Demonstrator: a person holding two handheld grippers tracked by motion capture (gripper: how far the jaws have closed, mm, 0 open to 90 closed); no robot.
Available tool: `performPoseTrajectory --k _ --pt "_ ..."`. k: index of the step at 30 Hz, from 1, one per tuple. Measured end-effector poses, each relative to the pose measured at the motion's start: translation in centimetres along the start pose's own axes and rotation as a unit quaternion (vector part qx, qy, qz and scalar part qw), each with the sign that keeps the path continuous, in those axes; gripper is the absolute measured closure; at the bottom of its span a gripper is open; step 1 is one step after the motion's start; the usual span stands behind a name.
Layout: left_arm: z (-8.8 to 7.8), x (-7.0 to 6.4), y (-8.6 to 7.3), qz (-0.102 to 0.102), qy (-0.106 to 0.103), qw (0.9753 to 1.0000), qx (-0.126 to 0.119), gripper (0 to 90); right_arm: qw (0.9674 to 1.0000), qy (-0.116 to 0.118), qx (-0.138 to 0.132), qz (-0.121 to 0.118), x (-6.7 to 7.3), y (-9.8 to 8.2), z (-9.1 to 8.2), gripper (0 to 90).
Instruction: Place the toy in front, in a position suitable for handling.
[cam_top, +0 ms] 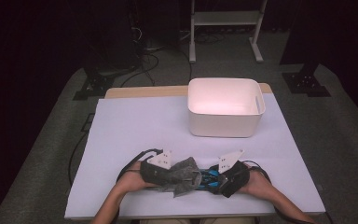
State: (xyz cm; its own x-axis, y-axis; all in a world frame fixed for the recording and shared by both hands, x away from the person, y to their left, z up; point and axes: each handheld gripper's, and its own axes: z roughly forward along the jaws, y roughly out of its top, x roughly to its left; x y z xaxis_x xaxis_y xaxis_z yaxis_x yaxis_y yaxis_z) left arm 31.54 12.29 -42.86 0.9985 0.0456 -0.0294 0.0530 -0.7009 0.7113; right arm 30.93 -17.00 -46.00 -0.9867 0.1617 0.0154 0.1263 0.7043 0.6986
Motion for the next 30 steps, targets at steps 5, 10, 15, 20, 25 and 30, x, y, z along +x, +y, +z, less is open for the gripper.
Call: performPoseTrajectory --k 5,10,15,20,25,30 --pt "-1.0 -0.1 -1.5 -0.014 0.008 0.9998 0.008 77.1 1.0 0.0 -0.003 0.0 0.0 -0.1 0.0 21.5" --pt "-0.8 0.2 -1.0 -0.014 0.005 0.9999 0.005 77.1 1.0 0.0 -0.004 0.002 0.0 -0.1 0.0 21.5" --pt "-0.2 0.5 0.2 -0.006 0.001 1.0 0.004 77.1 1.0 0.0 -0.005 0.0 -0.1 -0.2 0.0 21.5" --pt "1.3 1.5 2.2 0.003 -0.008 1.0 -0.005 77.1 1.0 0.0 -0.006 0.0 0.0 -0.2 0.0 21.5" --pt "1.6 2.0 2.5 0.004 -0.01 0.9999 -0.005 76.9 1.0 0.0 -0.008 0.002 0.0 -0.2 0.0 21.5" --pt "0.9 1.8 1.2 -0.002 -0.005 1.0 -0.007 76.9 1.0 0.001 -0.008 0.0 -0.1 -0.2 0.0 21.5"
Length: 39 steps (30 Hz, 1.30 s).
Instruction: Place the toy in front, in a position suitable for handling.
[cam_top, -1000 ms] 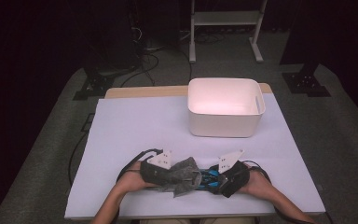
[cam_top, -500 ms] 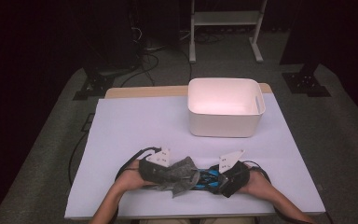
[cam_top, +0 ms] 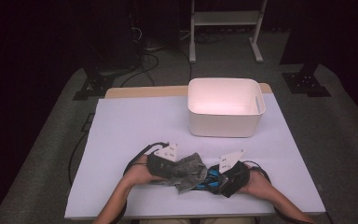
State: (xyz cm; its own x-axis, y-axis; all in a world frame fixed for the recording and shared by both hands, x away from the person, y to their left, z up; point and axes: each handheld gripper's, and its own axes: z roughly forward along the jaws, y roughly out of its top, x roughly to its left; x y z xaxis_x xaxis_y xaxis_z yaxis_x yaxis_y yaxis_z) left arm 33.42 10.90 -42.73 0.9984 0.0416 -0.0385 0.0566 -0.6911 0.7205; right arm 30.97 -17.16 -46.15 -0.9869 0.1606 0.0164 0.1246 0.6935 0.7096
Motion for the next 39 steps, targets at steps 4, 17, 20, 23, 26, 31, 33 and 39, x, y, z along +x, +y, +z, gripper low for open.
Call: performPoseTrajectory --k 4,17,20,23,26,31,33,39 --pt "-1.0 -0.3 -1.6 -0.006 0.005 1.0 -0.001 76.9 1.0 0.0 0.0 0.0 0.0 0.0 0.0 21.5" --pt "-2.2 -0.4 -3.3 0.009 0.014 0.9998 -0.005 77.0 0.9998 0.002 0.009 0.016 -0.1 0.4 -0.1 18.3" --pt "-2.3 -0.4 -3.1 0.025 0.015 0.9996 -0.001 77.0 0.9999 -0.008 0.006 0.012 0.0 0.4 -0.8 17.5" --pt "-2.4 -0.4 -3.2 0.027 0.017 0.9995 -0.004 77.0 0.9997 -0.016 0.009 0.014 0.2 0.1 -1.7 17.6" --pt "-2.4 -0.5 -3.2 0.028 0.015 0.9995 -0.008 76.9 0.9995 -0.009 0.007 0.028 0.1 -0.6 -2.1 18.3" --pt "-2.0 -0.4 -2.4 0.037 0.01 0.9993 -0.008 76.9 0.9998 -0.002 0.015 0.013 0.1 -0.3 -1.6 24.3" --pt "-1.9 -0.4 -2.2 0.038 0.008 0.9992 -0.009 76.9 0.9998 0.0 0.014 0.013 0.0 -0.2 -1.4 24.4" --pt "-1.3 -0.5 -0.7 0.055 -0.005 0.9985 -0.007 77.0 0.9999 0.0 0.011 0.008 0.0 0.0 -1.1 24.4"
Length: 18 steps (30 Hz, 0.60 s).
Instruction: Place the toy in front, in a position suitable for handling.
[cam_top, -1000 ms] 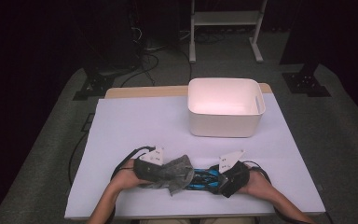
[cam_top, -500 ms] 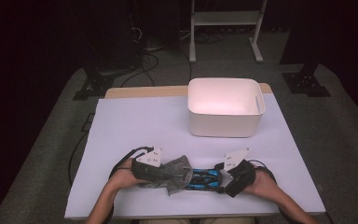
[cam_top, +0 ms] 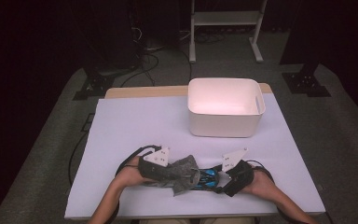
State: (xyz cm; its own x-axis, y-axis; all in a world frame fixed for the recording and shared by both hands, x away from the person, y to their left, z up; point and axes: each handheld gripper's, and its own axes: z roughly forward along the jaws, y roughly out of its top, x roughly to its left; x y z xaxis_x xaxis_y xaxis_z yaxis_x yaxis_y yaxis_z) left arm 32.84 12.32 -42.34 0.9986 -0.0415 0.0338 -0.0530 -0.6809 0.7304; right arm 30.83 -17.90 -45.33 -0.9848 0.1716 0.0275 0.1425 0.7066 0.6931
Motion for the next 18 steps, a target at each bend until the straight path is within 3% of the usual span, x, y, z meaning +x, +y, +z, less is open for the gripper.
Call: performPoseTrajectory --k 6,9,18 --pt "1.0 0.0 1.7 0.013 -0.016 0.9998 -0.003 76.9 1.0 0.002 -0.002 -0.003 -0.1 0.1 0.2 24.4" --pt "2.4 -0.1 3.5 0.033 -0.032 0.9989 0.008 76.9 1.0 0.002 -0.004 -0.003 0.1 0.4 0.5 24.4" --pt "4.4 0.2 5.9 0.053 -0.049 0.9971 0.023 76.9 0.9999 0.005 -0.01 -0.003 0.0 0.6 0.9 24.4"
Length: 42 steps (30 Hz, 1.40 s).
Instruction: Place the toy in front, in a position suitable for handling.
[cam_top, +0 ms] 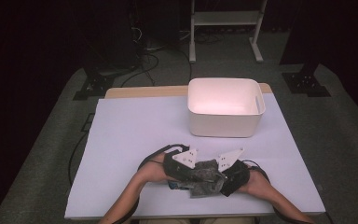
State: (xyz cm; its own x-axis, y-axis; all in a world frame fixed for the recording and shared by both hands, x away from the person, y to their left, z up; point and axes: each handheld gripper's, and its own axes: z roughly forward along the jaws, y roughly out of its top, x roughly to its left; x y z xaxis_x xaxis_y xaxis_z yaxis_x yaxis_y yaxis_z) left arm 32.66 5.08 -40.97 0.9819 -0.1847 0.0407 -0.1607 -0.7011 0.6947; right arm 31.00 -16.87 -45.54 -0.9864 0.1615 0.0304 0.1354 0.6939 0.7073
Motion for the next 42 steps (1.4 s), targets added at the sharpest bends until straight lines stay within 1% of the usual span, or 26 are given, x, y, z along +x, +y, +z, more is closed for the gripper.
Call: performPoseTrajectory --k 2,6,9,12,16,17,18,20,22,27,29,30,31,32,34,38,41,42 --pt "0.7 0.1 0.7 0.005 -0.005 1.0 0.002 76.8 1.0 0.0 0.0 0.003 0.0 0.0 0.0 24.4" --pt "1.1 0.3 0.9 0.006 -0.009 0.9999 0.004 76.8 1.0 0.002 -0.001 0.003 -0.1 -0.2 -0.1 24.4" --pt "0.9 0.3 0.7 0.006 -0.009 0.9999 0.003 76.7 1.0 0.002 -0.001 0.004 -0.1 -0.2 -0.1 24.4" --pt "0.2 0.2 0.3 0.004 -0.004 1.0 0.004 76.7 1.0 0.002 0.0 0.005 0.0 -0.1 0.0 24.5" --pt "-0.9 -0.3 -0.8 -0.005 0.003 1.0 0.003 76.6 1.0 0.002 0.001 0.004 0.0 0.0 0.0 24.5" --pt "-0.9 -0.3 -0.8 -0.005 0.003 1.0 0.003 76.6 1.0 0.002 0.001 0.004 0.0 0.0 0.0 24.5" --pt "-1.5 -0.7 -1.7 -0.01 0.006 0.9999 0.0 76.6 1.0 0.002 0.001 0.007 0.0 -0.1 0.0 24.5" --pt "-2.1 -1.2 -2.5 -0.02 0.01 0.9997 -0.004 76.6 1.0 0.003 0.001 0.007 -0.1 -0.1 0.1 24.5" --pt "-2.7 -1.7 -3.4 -0.029 0.015 0.9995 -0.002 76.6 1.0 0.004 0.001 0.008 -0.1 -0.1 0.1 24.5" --pt "-3.8 -2.4 -5.2 -0.042 0.022 0.9988 0.007 76.7 0.9999 0.004 0.002 0.01 -0.1 -0.1 0.1 24.5" --pt "-4.3 -2.6 -5.9 -0.053 0.027 0.9982 0.005 76.7 0.9999 0.004 0.002 0.009 -0.1 -0.1 0.2 24.5" --pt "-4.3 -2.6 -5.9 -0.053 0.027 0.9982 0.005 76.6 0.9999 0.005 0.002 0.011 -0.1 0.0 0.2 25.3" --pt "-4.9 -2.6 -6.7 -0.061 0.034 0.9975 0.011 76.7 0.9999 0.008 0.003 0.012 -0.1 -0.1 0.2 25.4" --pt "-4.9 -2.6 -6.7 -0.061 0.034 0.9975 0.011 76.7 0.9999 0.008 0.003 0.012 -0.1 -0.1 0.2 25.4" --pt "-5.5 -2.7 -7.7 -0.076 0.039 0.9963 0.009 76.7 0.9999 0.006 0.002 0.011 -0.1 -0.1 0.2 25.5" --pt "-5.6 -2.6 -8.1 -0.085 0.04 0.9955 0.0 76.7 0.9999 0.007 0.003 0.011 -0.1 -0.1 0.2 26.5" --pt "-5.4 -2.4 -7.6 -0.081 0.037 0.996 -0.002 76.7 0.9999 0.007 0.001 0.008 -0.1 -0.1 0.2 26.5" --pt "-5.2 -2.3 -7.2 -0.076 0.035 0.9965 -0.004 76.7 0.9999 0.008 0.001 0.008 -0.1 -0.1 0.2 26.5"
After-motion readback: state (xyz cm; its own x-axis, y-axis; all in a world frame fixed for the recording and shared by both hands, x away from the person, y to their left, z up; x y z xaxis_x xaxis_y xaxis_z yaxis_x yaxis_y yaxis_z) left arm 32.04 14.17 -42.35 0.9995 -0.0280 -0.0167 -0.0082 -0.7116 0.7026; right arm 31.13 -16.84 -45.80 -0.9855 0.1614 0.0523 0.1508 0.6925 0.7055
